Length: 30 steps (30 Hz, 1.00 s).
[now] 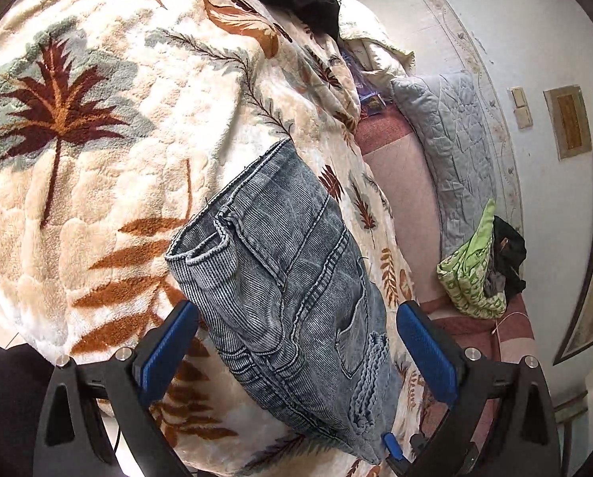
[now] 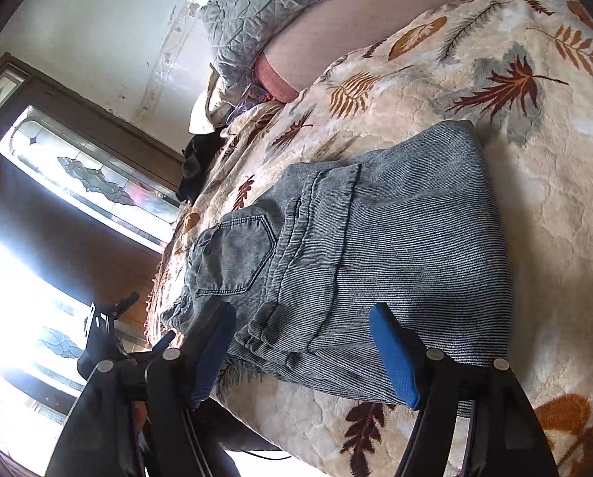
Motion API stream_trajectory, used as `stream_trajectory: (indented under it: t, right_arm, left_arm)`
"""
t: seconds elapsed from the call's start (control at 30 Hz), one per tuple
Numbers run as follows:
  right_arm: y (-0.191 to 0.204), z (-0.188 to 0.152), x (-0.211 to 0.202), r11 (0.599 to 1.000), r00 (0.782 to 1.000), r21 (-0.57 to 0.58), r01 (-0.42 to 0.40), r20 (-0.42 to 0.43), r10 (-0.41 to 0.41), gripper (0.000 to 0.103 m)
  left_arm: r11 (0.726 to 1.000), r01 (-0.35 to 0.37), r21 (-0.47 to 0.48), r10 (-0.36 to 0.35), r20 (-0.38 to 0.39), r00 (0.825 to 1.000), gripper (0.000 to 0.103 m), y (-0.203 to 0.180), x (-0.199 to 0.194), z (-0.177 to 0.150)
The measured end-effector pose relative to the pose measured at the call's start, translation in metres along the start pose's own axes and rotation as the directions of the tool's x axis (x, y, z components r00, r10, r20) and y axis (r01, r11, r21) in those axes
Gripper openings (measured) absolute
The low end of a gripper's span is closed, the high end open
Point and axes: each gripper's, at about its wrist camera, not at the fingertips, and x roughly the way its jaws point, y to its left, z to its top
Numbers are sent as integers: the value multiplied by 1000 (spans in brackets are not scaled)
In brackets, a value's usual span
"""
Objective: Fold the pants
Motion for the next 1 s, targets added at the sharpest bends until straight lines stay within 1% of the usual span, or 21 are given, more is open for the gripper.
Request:
stream_trajectory:
  t: [0.03, 0.1, 0.23, 0.37, 0.4, 0.43, 0.47, 0.57, 0.63, 0.67, 0.73, 0.8, 0.87, 1.0]
  right_arm:
    - [0, 0, 0, 1000, 1000, -2, 3, -1, -3, 73]
    - [-3, -1, 0, 1000, 1000, 5, 5, 0, -5, 73]
    - [-8, 0, -1, 1000, 1000, 19, 6, 4, -6, 73]
    - [-6, -1, 2, 1000, 1000, 7, 3, -5, -3, 73]
    - [-5, -1, 3, 1000, 1000, 2, 1, -8, -1, 73]
    - [-4, -1, 4, 1000, 1000, -1, 0, -11, 0, 73]
    - [-4, -2, 5, 1000, 1000, -1, 2, -14, -2, 73]
    - [-7, -2, 6, 1000, 1000, 7, 10, -18, -10, 73]
    - [-7, -2, 6, 1000, 1000, 7, 11, -15, -11, 73]
    - [-7, -2, 6, 1000, 1000, 5, 13, -16, -13, 73]
    - [-7, -2, 7, 1000, 1000, 3, 18, -17, -18, 73]
    - [-5, -2, 8, 1000, 999, 1, 29, -18, -29, 73]
    - [0, -1, 10, 999, 999, -6, 35, -24, -35, 73]
    - [22, 0, 22, 999, 998, -44, 17, -54, -19, 73]
  left_arm:
    - [1000, -2, -3, 2, -5, 1000, 100, 2, 3, 1]
    - [999, -35, -7, 35, 6, 999, 100, 5, 6, 2]
    - [999, -41, -9, 41, 11, 999, 100, 6, 9, 4]
    - [999, -51, 7, 50, 22, 998, 99, 1, 15, 6]
    - [999, -52, 11, 51, 23, 998, 98, 0, 16, 5]
    - [998, -55, 20, 54, 23, 998, 94, 0, 17, 5]
    - [998, -61, 29, 60, 20, 998, 92, -1, 18, 5]
    - [997, -72, 24, 72, 18, 997, 92, 2, 23, 5]
    - [995, -92, 48, 91, 25, 996, 92, 0, 24, 3]
    - [991, -111, 75, 110, 27, 994, 92, -3, 27, 1]
    - [978, -157, 135, 153, 34, 988, 92, -9, 31, -3]
    - [966, -189, 175, 185, 41, 982, 92, -13, 34, -5]
    - [958, -205, 200, 200, 43, 979, 94, -15, 36, -7]
    - [943, -223, 245, 223, 30, 974, 96, -18, 41, -8]
